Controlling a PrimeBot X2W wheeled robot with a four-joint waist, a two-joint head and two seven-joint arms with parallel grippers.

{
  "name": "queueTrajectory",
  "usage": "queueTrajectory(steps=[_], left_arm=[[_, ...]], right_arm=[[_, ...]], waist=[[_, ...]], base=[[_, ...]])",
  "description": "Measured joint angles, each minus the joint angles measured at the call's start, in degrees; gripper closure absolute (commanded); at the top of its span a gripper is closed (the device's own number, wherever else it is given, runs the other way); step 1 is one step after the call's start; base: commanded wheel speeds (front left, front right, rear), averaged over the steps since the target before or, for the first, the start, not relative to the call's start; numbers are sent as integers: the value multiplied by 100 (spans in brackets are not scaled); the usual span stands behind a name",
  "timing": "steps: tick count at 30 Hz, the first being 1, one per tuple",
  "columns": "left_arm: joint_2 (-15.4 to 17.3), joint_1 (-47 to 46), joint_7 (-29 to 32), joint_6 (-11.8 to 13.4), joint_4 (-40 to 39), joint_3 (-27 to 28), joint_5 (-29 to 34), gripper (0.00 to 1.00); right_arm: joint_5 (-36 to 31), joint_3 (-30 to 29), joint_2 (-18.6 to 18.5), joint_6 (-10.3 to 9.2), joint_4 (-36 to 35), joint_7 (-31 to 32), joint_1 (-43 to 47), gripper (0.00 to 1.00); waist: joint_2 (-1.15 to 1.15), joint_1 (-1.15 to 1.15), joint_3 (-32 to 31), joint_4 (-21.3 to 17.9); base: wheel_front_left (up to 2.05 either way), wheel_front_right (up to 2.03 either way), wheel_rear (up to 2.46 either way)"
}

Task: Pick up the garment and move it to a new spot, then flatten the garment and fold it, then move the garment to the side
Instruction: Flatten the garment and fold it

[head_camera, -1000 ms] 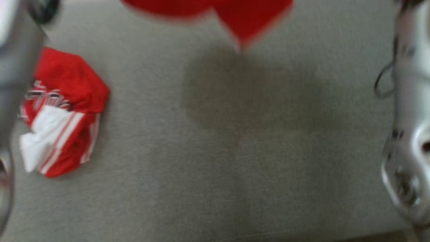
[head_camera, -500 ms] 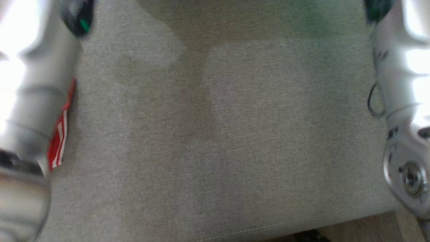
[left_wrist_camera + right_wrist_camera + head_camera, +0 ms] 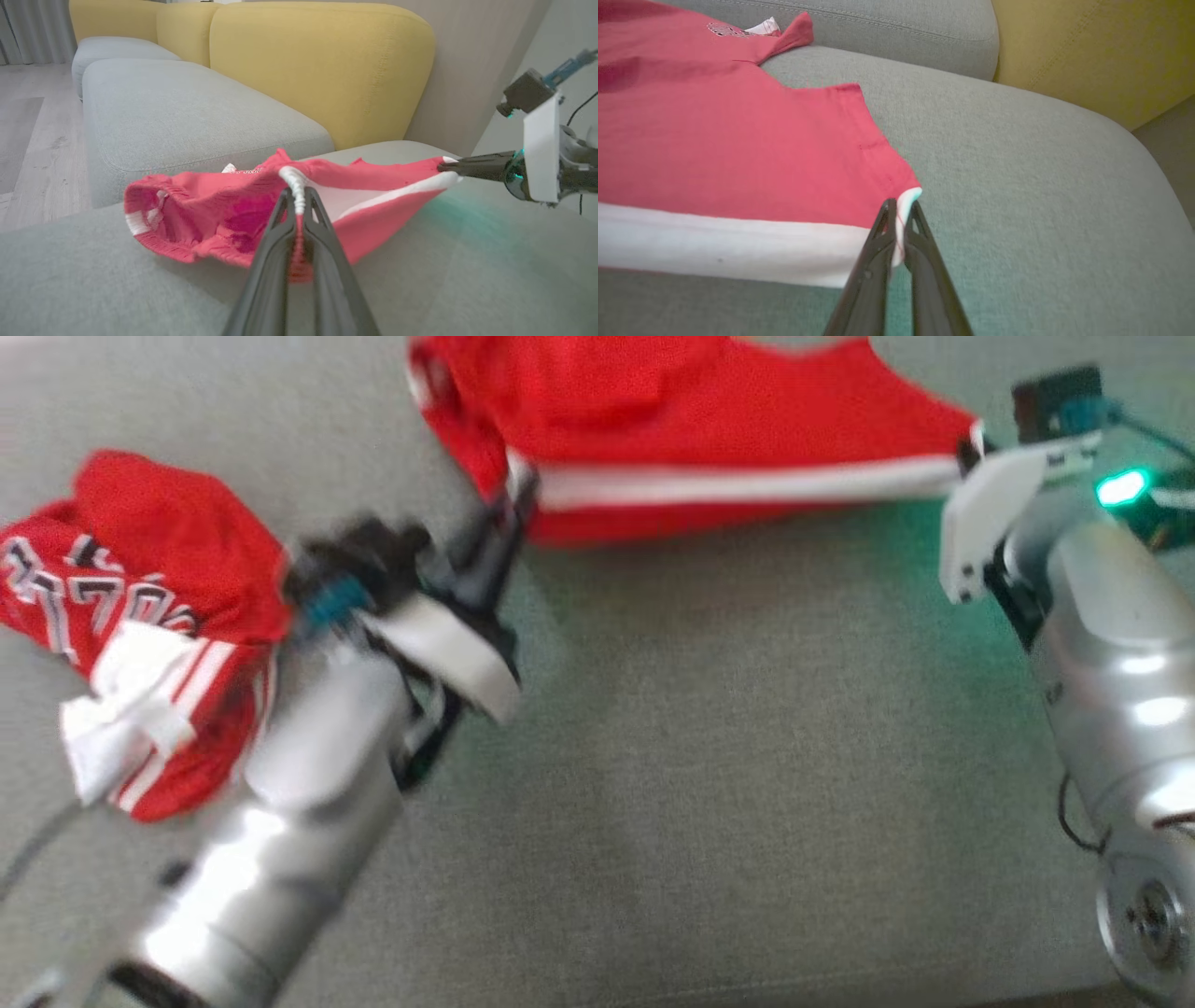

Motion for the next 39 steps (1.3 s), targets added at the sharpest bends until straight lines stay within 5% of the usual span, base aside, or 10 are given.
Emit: queueTrajectory(steps=[17, 26, 32, 39], left_arm=[[-657, 2301, 0, 294, -593, -59, 662, 100], [-732, 2438, 0, 520, -873, 133, 675, 100], [-727, 1881, 0, 577, -833, 403, 702, 100], [-742, 1280, 0, 555, -715, 661, 702, 100]], right_arm=[[1429, 959, -704, 0, 103, 347, 1539, 100], [2640, 1067, -1068, 0, -1928, 566, 1983, 100], [2271, 757, -1035, 0, -3184, 913, 1939, 100], [1423, 605, -692, 0, -3500, 1154, 1328, 100]], waist=[[0, -1, -1545, 91], [0, 1, -1476, 227], [0, 2, -1048, 434], [0, 3, -520, 749]], base=[[0, 0, 0], [0, 0, 0], [0, 0, 0], [0, 0, 0]])
